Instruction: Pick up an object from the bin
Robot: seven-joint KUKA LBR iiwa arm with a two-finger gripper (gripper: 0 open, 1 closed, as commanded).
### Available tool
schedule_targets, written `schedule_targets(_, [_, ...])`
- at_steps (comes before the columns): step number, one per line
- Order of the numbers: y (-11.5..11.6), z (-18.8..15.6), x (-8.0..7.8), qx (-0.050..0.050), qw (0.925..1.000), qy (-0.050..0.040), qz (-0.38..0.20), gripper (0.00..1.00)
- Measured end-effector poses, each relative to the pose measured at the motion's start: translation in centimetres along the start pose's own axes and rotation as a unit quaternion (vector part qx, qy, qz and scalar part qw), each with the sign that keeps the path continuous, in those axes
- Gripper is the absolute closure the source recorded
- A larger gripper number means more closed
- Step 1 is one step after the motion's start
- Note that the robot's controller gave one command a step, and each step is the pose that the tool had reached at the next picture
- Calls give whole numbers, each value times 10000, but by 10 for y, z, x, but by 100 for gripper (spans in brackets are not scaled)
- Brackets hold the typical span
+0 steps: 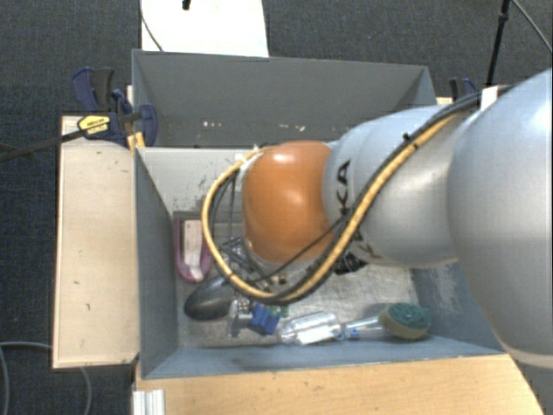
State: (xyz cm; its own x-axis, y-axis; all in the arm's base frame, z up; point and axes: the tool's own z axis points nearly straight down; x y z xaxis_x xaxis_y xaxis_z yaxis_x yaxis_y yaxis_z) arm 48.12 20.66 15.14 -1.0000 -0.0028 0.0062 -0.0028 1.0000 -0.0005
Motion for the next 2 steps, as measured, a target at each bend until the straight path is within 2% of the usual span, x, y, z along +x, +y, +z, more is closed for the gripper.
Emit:
schedule_targets(1, [-10, 81, -30, 0, 9923, -42, -1238, 0])
schedule_targets(2, [-10, 79, -31, 0, 9927, -47, -1204, 100])
